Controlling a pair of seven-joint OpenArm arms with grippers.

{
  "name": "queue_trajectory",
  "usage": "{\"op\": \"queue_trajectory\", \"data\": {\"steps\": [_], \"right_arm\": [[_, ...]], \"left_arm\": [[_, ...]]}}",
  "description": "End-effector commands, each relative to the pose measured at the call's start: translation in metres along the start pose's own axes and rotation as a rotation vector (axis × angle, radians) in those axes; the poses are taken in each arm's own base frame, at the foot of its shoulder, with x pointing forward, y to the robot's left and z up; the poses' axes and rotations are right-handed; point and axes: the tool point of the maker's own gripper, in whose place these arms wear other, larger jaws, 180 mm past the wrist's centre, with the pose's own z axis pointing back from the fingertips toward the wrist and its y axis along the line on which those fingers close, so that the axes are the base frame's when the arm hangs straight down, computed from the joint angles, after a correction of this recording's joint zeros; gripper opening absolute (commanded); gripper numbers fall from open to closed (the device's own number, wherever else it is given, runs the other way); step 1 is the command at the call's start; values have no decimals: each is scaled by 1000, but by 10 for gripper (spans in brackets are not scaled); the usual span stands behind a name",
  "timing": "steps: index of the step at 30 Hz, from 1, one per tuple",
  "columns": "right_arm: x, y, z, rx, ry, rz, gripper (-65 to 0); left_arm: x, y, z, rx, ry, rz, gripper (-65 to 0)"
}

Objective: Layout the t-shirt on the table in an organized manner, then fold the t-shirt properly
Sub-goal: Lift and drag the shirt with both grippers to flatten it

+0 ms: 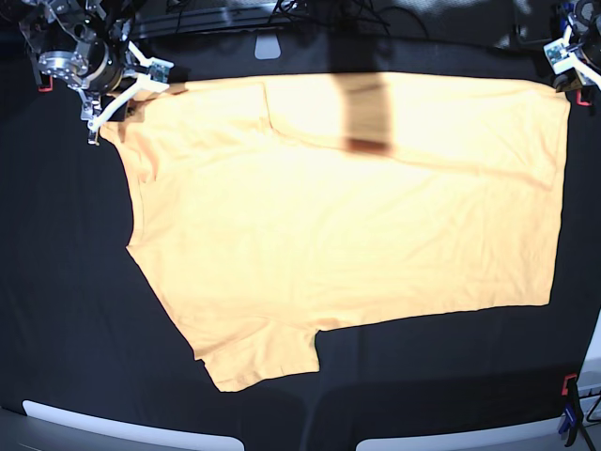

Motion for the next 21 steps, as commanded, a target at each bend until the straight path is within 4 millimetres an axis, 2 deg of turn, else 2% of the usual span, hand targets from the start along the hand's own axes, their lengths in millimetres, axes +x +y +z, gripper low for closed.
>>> {"op": "queue_trajectory", "data": {"steps": [1,7,16,21], "right_arm": [[-7,-9,-1,-20,22,15,-390],[-13,-10,-5,-19,40,12,-406],[-26,-10,-4,-20,111,12,-650],[-39,-1,4,2,179,32,-650]], "left_arm": [[-3,9,2,17,7,-22,-650],[-3,13,2,41,7,-26,-650],[-3,13,2,41,7,-26,-650],[-4,11,3,36,14,-25,-650]]}}
